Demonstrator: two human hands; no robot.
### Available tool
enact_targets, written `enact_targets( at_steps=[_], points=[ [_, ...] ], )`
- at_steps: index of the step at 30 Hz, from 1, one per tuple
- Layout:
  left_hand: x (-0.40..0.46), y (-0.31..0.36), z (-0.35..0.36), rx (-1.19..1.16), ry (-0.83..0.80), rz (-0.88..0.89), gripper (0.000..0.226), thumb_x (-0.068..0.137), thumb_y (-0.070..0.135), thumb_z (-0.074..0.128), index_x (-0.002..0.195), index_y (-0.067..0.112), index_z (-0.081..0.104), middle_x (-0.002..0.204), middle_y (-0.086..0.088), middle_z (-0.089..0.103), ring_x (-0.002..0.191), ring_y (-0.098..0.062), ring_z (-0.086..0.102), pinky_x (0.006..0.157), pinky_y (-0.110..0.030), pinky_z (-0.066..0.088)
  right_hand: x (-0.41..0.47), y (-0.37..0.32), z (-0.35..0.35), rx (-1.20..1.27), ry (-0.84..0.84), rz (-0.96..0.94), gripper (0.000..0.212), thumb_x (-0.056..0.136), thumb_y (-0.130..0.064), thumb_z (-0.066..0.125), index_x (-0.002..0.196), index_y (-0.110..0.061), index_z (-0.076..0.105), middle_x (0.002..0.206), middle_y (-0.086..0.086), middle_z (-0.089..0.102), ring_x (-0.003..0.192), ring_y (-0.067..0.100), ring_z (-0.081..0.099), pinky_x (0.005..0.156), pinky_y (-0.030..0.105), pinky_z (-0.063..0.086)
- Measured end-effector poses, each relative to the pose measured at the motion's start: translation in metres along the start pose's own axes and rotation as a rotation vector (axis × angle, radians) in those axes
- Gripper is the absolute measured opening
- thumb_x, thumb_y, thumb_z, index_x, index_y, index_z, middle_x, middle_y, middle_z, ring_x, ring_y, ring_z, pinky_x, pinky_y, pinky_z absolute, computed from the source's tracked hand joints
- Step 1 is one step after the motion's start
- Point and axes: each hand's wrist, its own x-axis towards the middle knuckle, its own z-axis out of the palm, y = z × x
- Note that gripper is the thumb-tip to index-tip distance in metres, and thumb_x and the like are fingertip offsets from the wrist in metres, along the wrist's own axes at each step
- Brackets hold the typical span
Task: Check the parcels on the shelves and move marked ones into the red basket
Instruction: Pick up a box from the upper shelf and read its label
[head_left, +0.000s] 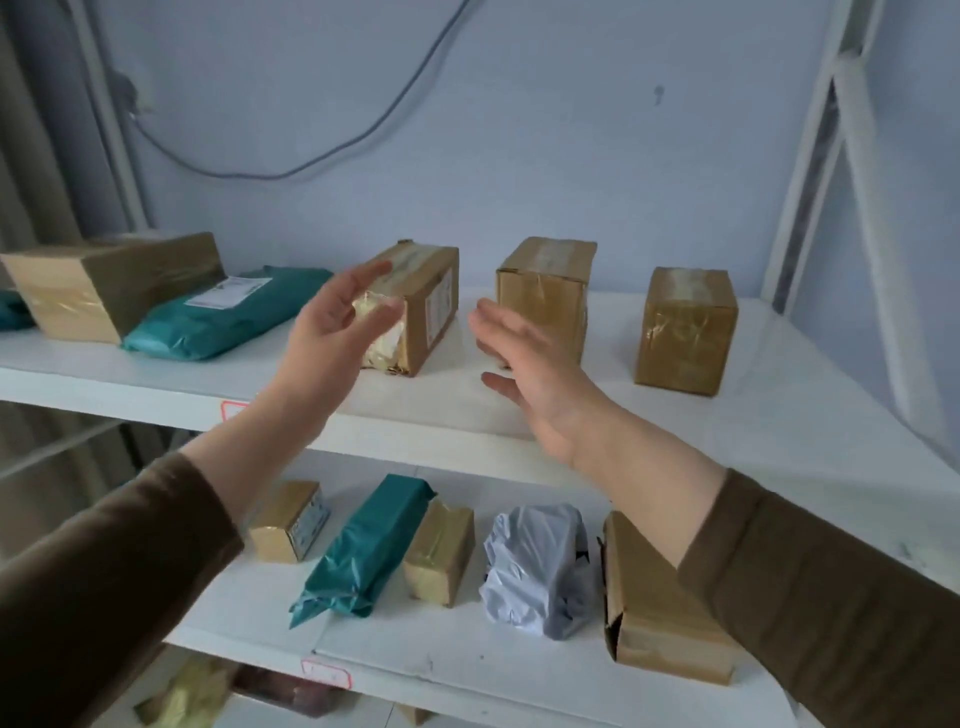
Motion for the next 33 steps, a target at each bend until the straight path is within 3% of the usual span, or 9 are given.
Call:
enact_targets(
  at_steps=[2, 4, 8, 11, 17, 20, 27, 30, 33],
  points=[
    [0.033, -0.016, -0.019, -0.02, 0.066, -0.086, 0.043, 0.1, 0.023, 0.069, 0.141, 0.029, 0.061, 0.131, 0.011, 0.067, 0.118, -0.006, 0.063, 0.089, -0.011, 0.047, 0.03, 0.0, 0.012, 0.045, 0.019, 0.054, 0.059, 0.101, -0.048, 0.06, 0.154, -0.028, 0.046, 0.153, -0.011, 0.048, 0.146, 0.011, 0.041, 0.121, 0.041, 0.038],
    [0.068, -0.037, -0.038, -0.065, 0.069, -0.216, 0.056, 0.096, 0.03, 0.074, 0.148, 0.027, 0.055, 0.146, 0.006, 0.059, 0.13, -0.009, 0.056, 0.093, -0.012, 0.04, 0.058, 0.001, 0.026, 0.082, 0.073, 0.106, 0.067, 0.098, -0.052, 0.063, 0.157, -0.027, 0.043, 0.161, -0.009, 0.042, 0.149, 0.014, 0.038, 0.122, 0.043, 0.036],
    [0.122, -0.074, -0.064, -0.154, 0.002, -0.451, 0.104, 0.076, 0.063, 0.08, 0.161, 0.027, 0.034, 0.167, 0.002, 0.037, 0.154, -0.02, 0.033, 0.125, -0.04, 0.025, 0.099, -0.002, 0.057, 0.085, 0.179, 0.193, 0.066, 0.098, -0.055, 0.062, 0.155, -0.028, 0.044, 0.166, -0.004, 0.036, 0.152, 0.019, 0.034, 0.124, 0.046, 0.029],
    [0.153, -0.098, -0.073, -0.315, -0.121, -0.596, 0.141, 0.035, 0.082, 0.088, 0.155, 0.02, 0.047, 0.161, -0.006, 0.047, 0.149, -0.028, 0.044, 0.121, -0.047, 0.038, 0.119, -0.003, 0.079, 0.061, 0.253, 0.258, 0.072, 0.096, -0.061, 0.06, 0.157, -0.029, 0.041, 0.168, 0.0, 0.032, 0.154, 0.023, 0.032, 0.126, 0.049, 0.025],
    [0.158, -0.113, -0.069, -0.32, -0.343, -0.546, 0.058, 0.087, 0.056, 0.071, 0.132, 0.019, 0.071, 0.127, -0.006, 0.076, 0.12, -0.025, 0.07, 0.11, -0.046, 0.051, 0.146, 0.009, 0.106, 0.116, 0.357, 0.316, 0.097, 0.063, -0.079, 0.077, 0.146, -0.033, 0.056, 0.161, -0.001, 0.045, 0.148, 0.025, 0.042, 0.124, 0.053, 0.03],
    [0.15, -0.112, -0.072, -0.348, -0.391, -0.535, 0.063, 0.078, 0.053, 0.072, 0.131, 0.018, 0.072, 0.13, -0.009, 0.074, 0.127, -0.03, 0.066, 0.113, -0.051, 0.048, 0.152, 0.028, 0.105, 0.146, 0.398, 0.281, 0.091, 0.05, -0.074, 0.08, 0.131, -0.033, 0.068, 0.14, -0.002, 0.066, 0.136, 0.025, 0.055, 0.118, 0.051, 0.039],
    [0.09, -0.081, -0.081, -0.416, -0.402, -0.314, 0.043, 0.095, 0.043, 0.063, 0.136, 0.03, 0.063, 0.13, 0.005, 0.073, 0.12, -0.015, 0.069, 0.109, -0.042, 0.05, 0.087, 0.025, 0.125, 0.202, 0.421, 0.091, 0.052, 0.092, -0.047, 0.071, 0.141, -0.035, 0.055, 0.128, -0.004, 0.072, 0.12, 0.019, 0.067, 0.095, 0.041, 0.057],
    [0.048, -0.058, -0.085, -0.454, -0.427, -0.187, 0.046, 0.104, 0.048, 0.053, 0.146, 0.028, 0.053, 0.137, 0.009, 0.069, 0.12, -0.003, 0.067, 0.096, -0.028, 0.055, 0.046, 0.023, 0.129, 0.221, 0.459, -0.01, 0.051, 0.089, -0.043, 0.071, 0.138, -0.036, 0.055, 0.129, -0.002, 0.073, 0.124, 0.022, 0.066, 0.101, 0.047, 0.055],
    [0.013, -0.041, -0.087, -0.407, -0.395, -0.153, 0.044, 0.108, 0.055, 0.04, 0.143, 0.033, 0.055, 0.139, 0.015, 0.064, 0.12, 0.005, 0.061, 0.101, -0.032, 0.046, -0.001, 0.024, 0.125, 0.3, 0.486, -0.036, 0.061, 0.086, -0.044, 0.068, 0.142, -0.026, 0.053, 0.138, 0.007, 0.068, 0.132, 0.031, 0.061, 0.107, 0.052, 0.049]
  ],
)
